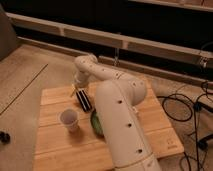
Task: Place the eraser in the ceramic cup
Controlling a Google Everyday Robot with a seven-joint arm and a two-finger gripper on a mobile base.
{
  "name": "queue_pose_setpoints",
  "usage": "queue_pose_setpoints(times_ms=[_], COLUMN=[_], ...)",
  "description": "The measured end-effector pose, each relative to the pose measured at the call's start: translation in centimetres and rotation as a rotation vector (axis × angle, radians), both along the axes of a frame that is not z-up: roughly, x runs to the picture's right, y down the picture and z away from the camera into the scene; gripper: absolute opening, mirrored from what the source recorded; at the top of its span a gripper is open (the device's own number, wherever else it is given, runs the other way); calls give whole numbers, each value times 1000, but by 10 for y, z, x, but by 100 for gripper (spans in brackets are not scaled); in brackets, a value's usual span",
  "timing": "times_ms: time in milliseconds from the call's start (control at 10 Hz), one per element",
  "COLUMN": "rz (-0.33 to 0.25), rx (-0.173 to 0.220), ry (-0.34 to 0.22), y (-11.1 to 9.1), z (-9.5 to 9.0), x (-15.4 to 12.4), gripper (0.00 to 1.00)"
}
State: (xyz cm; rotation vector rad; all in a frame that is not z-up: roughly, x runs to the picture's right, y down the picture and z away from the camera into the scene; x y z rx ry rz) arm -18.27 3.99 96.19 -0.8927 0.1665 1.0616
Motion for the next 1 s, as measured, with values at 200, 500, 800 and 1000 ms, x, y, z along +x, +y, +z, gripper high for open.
queue_pose_setpoints(times_ms=[200, 500, 800, 1000], rz=[-74, -187, -218, -210], rx=[-30, -90, -111, -107], ry=[-21, -59, -80, -82], y=[8, 21, 19, 14], z=[1, 1, 6, 10], x=[-6, -17, -21, -23], gripper=[65, 54, 21, 2])
